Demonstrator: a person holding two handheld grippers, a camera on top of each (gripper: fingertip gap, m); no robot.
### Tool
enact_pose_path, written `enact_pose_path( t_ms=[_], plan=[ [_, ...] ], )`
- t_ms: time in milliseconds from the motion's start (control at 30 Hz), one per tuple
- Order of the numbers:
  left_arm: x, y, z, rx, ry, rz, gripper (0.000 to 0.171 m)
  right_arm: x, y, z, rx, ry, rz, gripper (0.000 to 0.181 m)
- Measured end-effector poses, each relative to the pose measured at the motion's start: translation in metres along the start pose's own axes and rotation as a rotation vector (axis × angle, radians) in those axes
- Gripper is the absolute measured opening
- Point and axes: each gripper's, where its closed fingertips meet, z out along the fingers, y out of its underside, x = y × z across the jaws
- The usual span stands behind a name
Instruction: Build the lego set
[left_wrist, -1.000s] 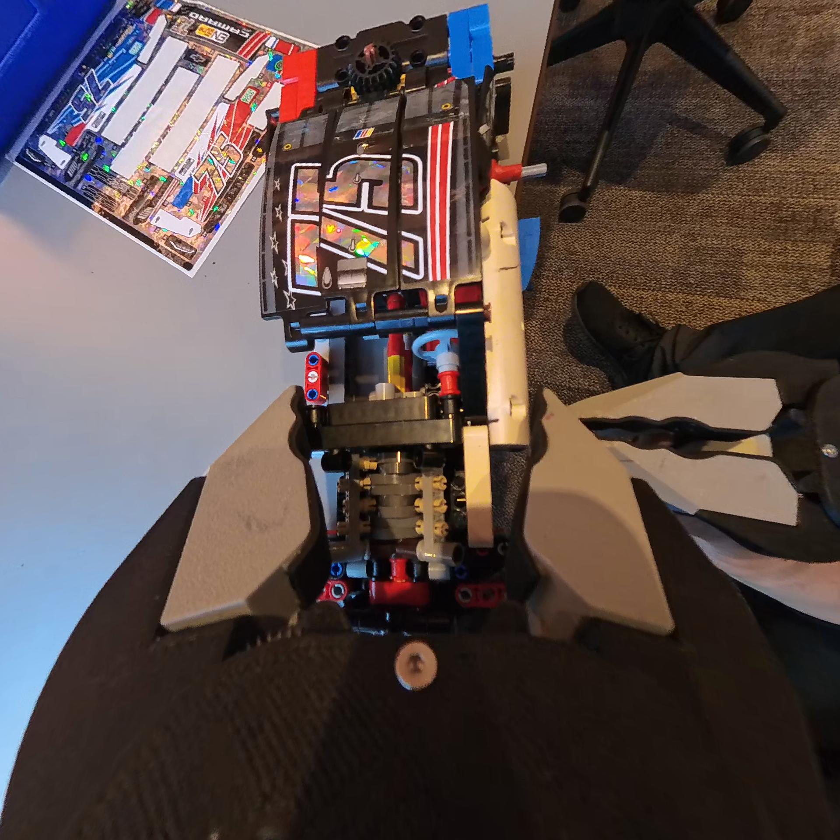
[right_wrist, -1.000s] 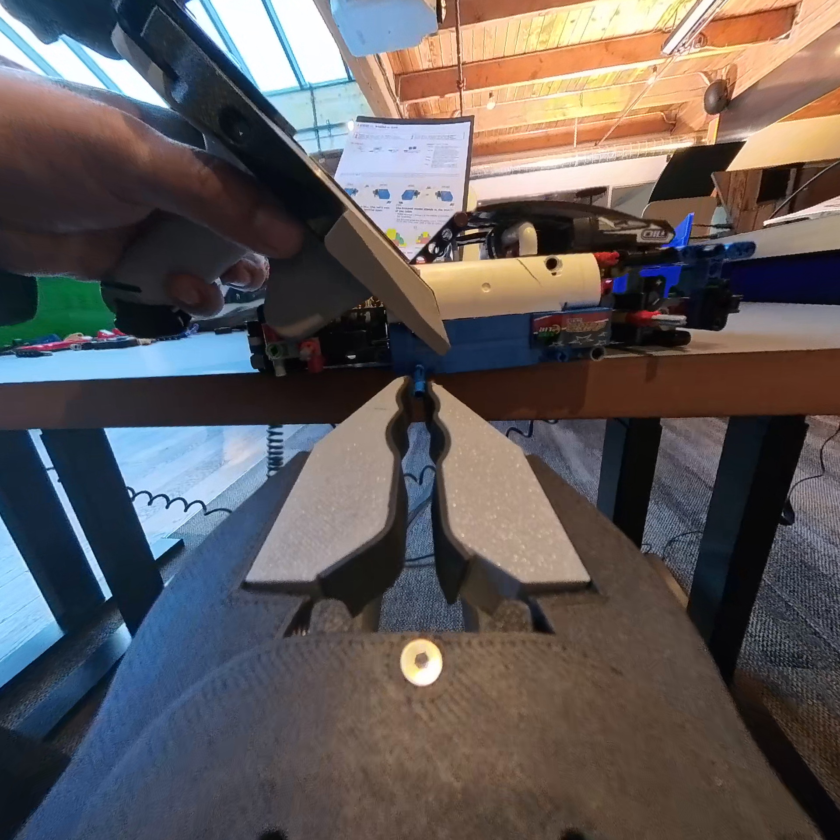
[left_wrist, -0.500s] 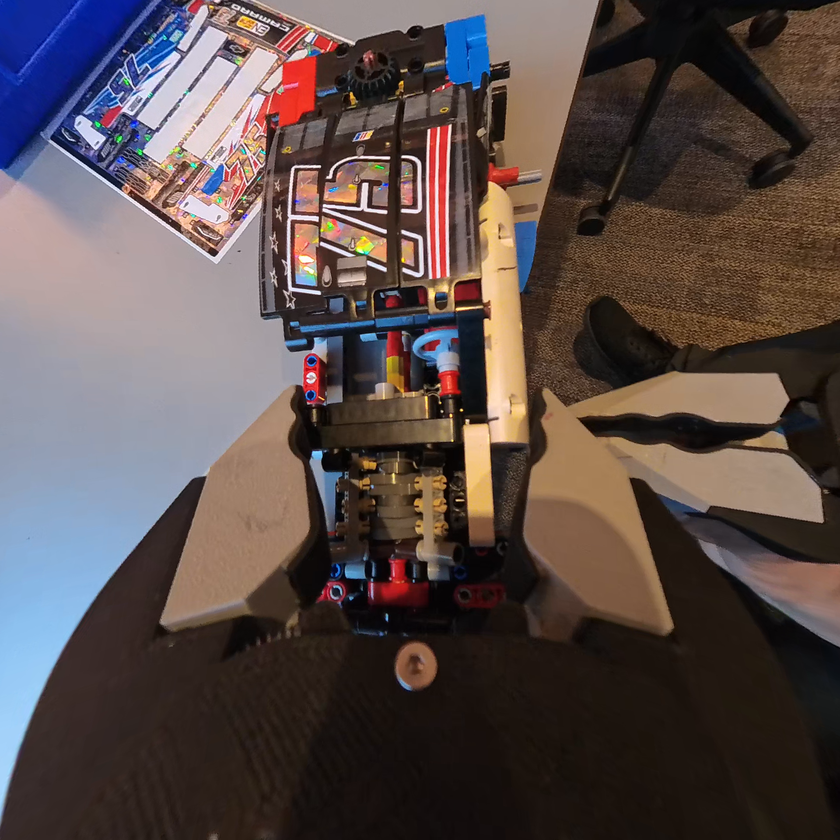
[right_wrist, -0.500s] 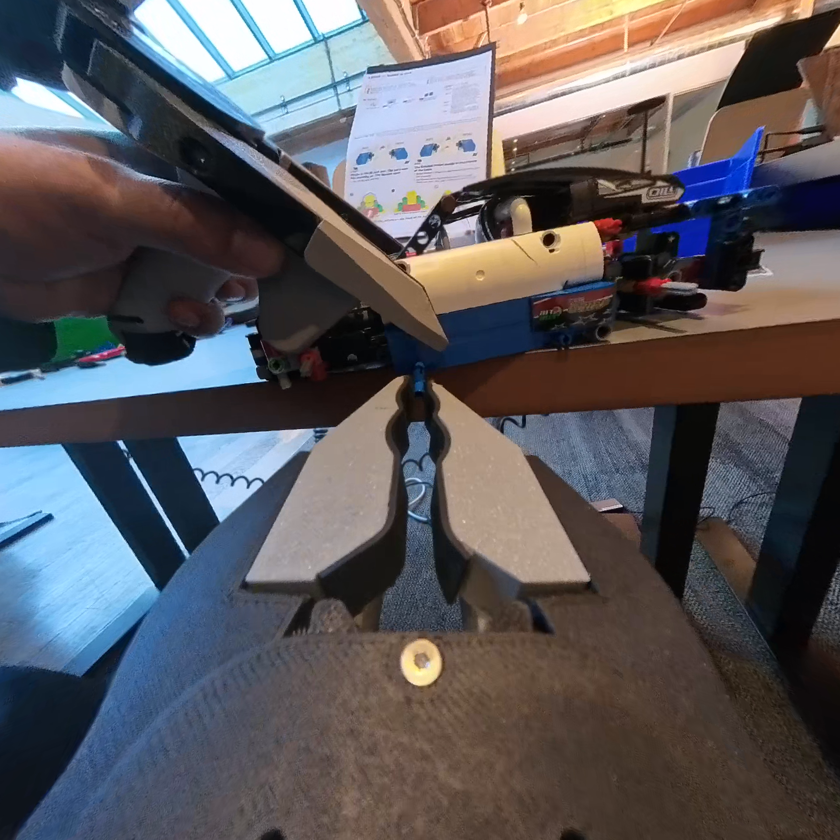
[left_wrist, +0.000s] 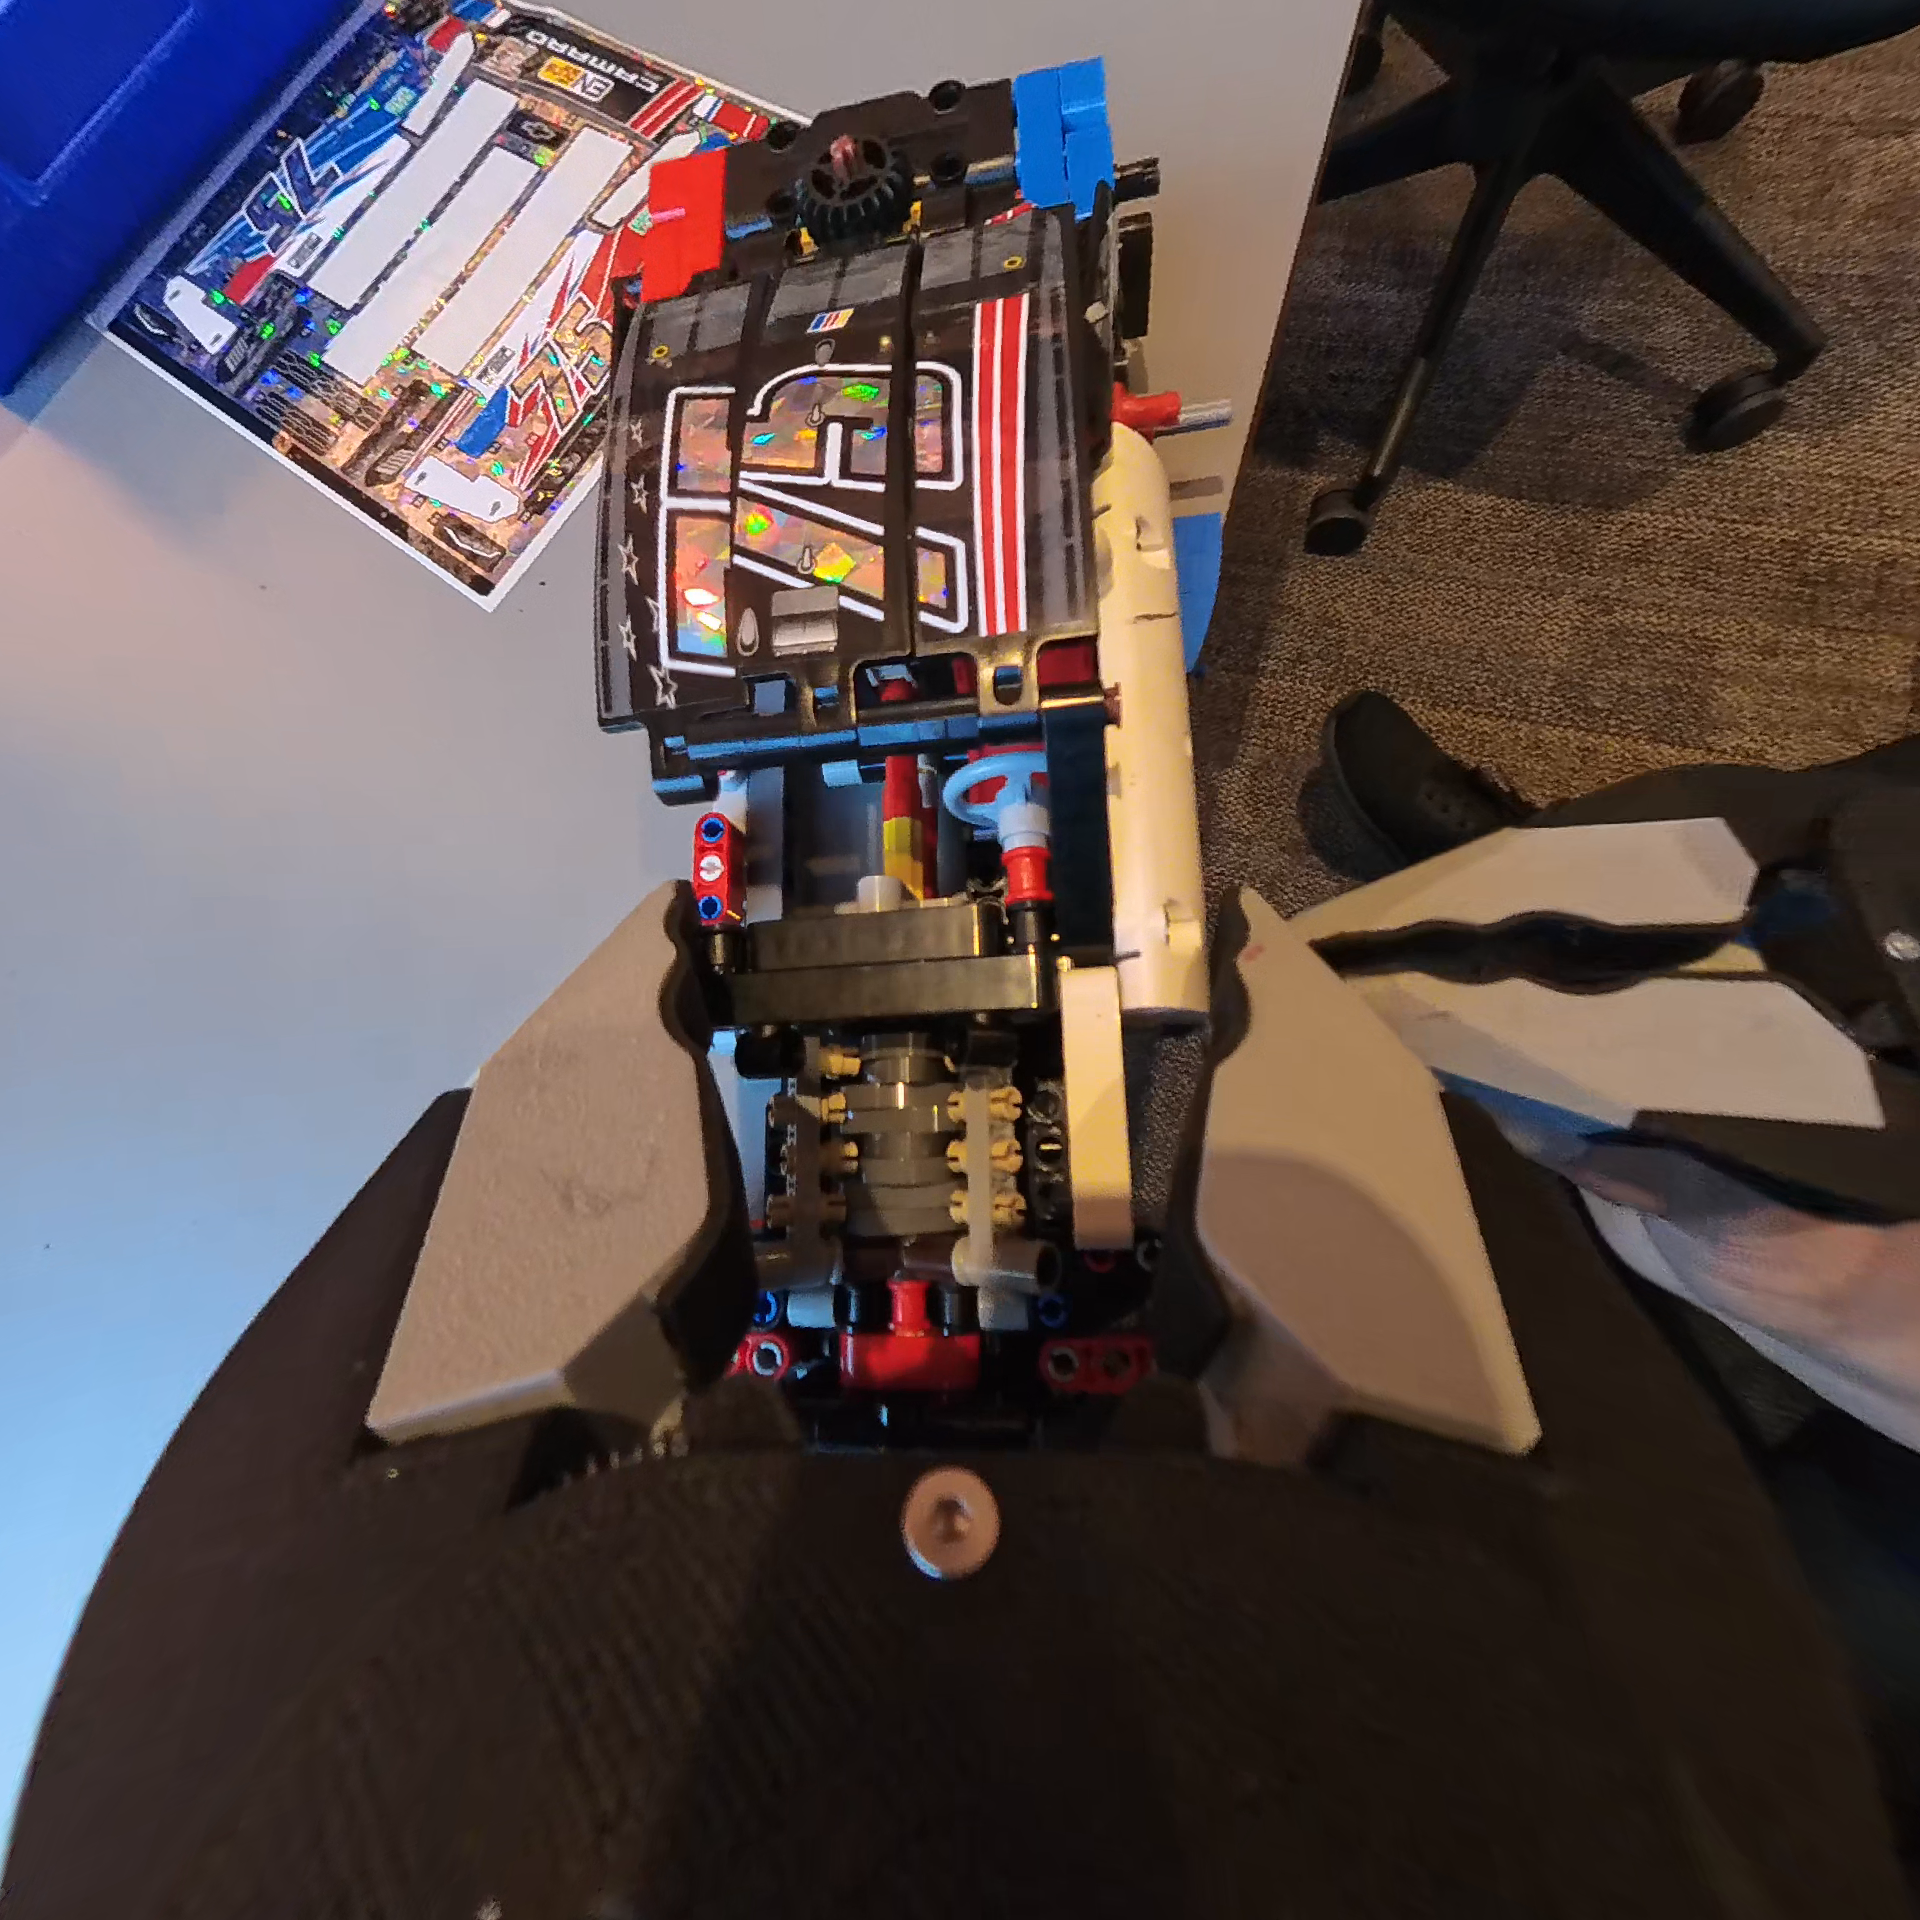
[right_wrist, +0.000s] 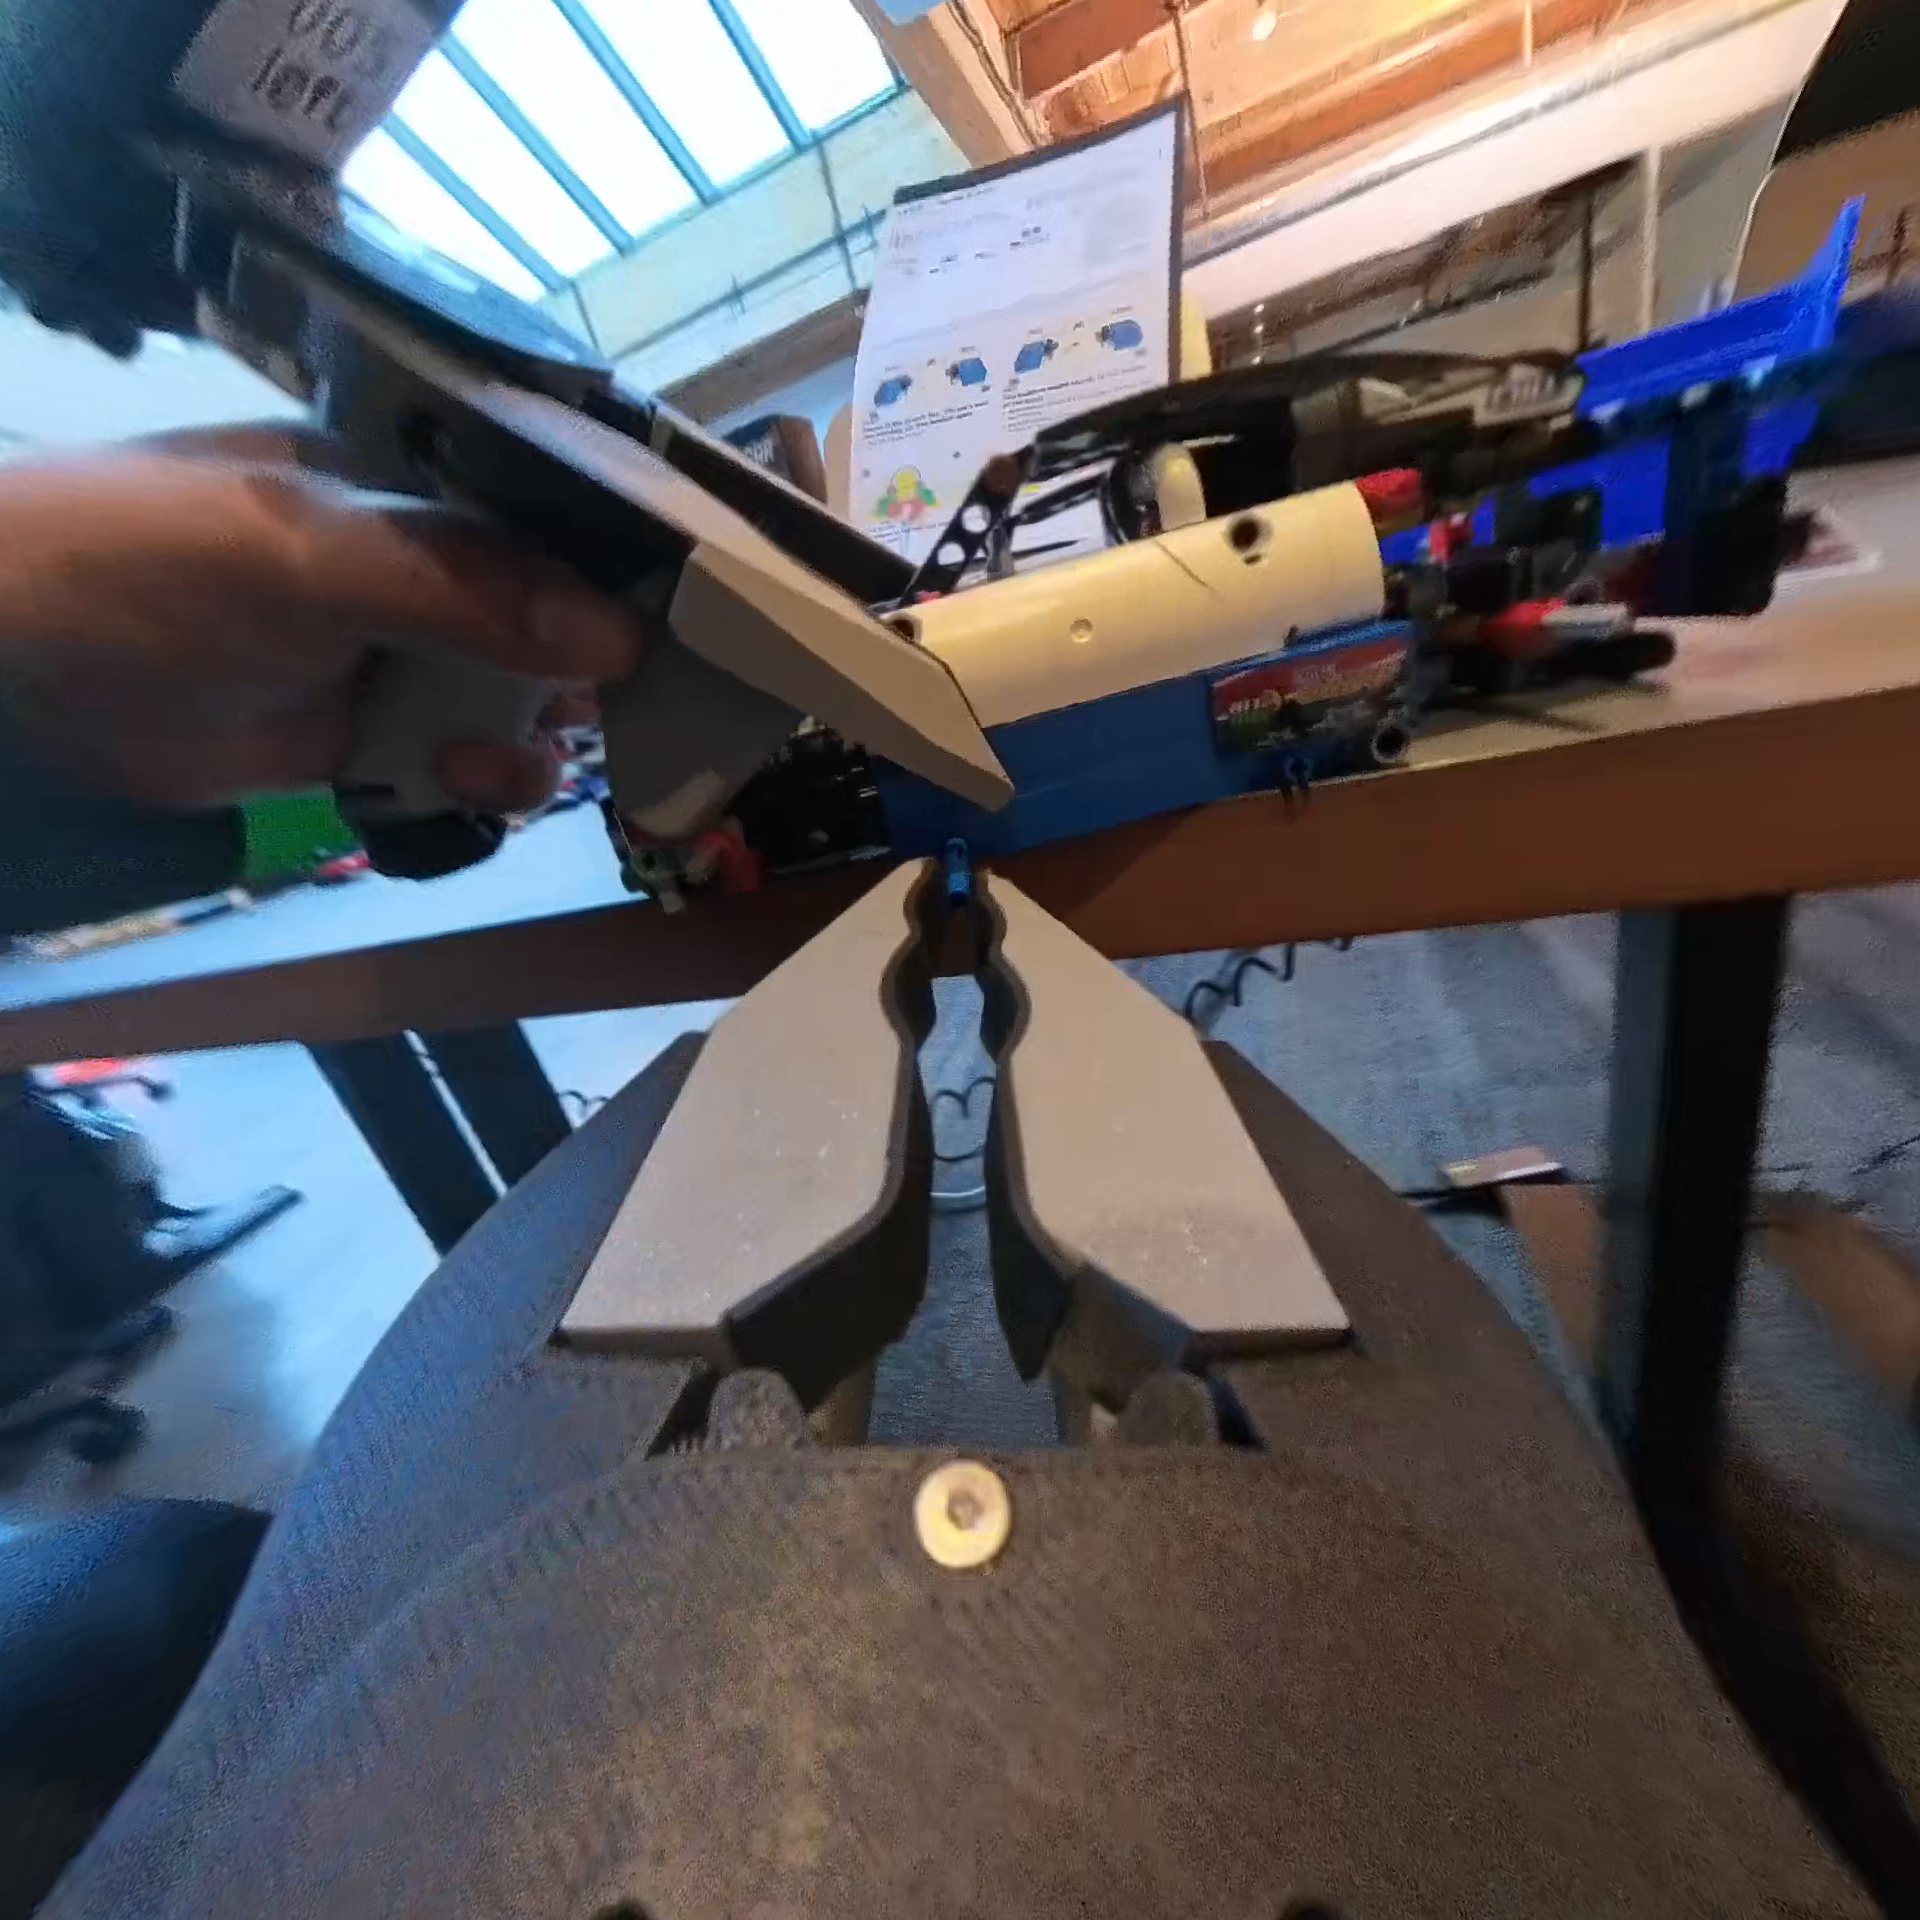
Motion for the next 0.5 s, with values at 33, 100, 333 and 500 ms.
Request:
enact_pose_path(
  t_ms=[33,100,333,500],
  plan=[
    [0.0004,-0.0003,-0.0002,0.001,-0.006,0.008,0.095,0.0001,-0.0008,0.0005,0.002,-0.005,0.035,0.002],
    [0.0022,-0.0008,-0.0006,-0.002,-0.014,0.024,0.095,0.0,-0.0013,0.0023,-0.015,0.007,0.016,0.002],
    [0.0021,-0.0013,-0.0008,0.002,-0.018,0.024,0.095,0.0005,-0.0021,0.0042,-0.002,0.036,-0.082,0.002],
    [0.0029,-0.0018,0.0001,0.01,0.002,0.013,0.095,0.0002,-0.0043,0.0032,0.044,-0.005,0.009,0.002]
  ],
)
